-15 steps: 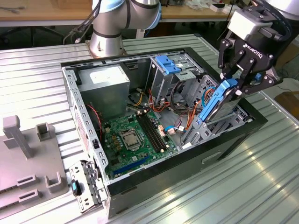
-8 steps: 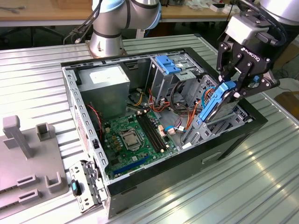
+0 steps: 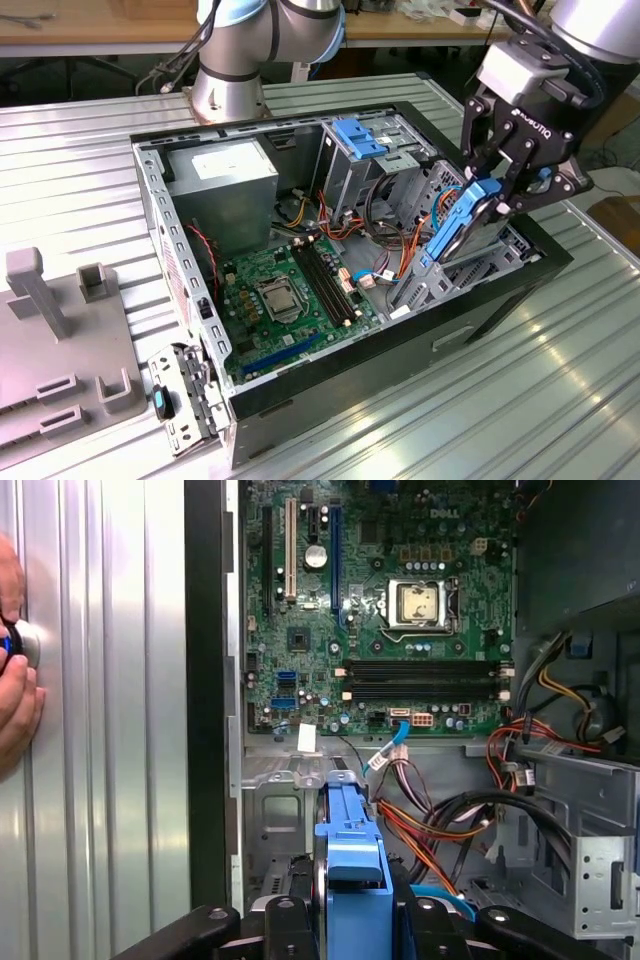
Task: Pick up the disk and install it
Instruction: 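Insert the disk into the insertion slot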
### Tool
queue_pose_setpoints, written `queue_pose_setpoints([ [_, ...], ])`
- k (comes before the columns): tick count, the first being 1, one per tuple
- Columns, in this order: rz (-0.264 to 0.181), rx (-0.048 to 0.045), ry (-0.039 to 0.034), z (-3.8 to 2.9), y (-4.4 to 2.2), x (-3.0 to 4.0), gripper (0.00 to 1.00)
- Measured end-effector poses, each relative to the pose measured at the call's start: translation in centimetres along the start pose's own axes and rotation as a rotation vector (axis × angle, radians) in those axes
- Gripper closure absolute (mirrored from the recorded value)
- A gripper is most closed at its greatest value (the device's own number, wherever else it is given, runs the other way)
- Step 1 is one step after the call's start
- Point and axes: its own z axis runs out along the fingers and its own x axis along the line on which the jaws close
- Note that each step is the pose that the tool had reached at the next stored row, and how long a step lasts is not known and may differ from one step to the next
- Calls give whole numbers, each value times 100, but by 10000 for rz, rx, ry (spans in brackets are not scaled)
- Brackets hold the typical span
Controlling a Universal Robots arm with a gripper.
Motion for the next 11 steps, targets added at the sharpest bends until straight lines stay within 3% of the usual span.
queue_pose_setpoints([
  [11, 1, -1, -14, 109, 5, 1, 63],
])
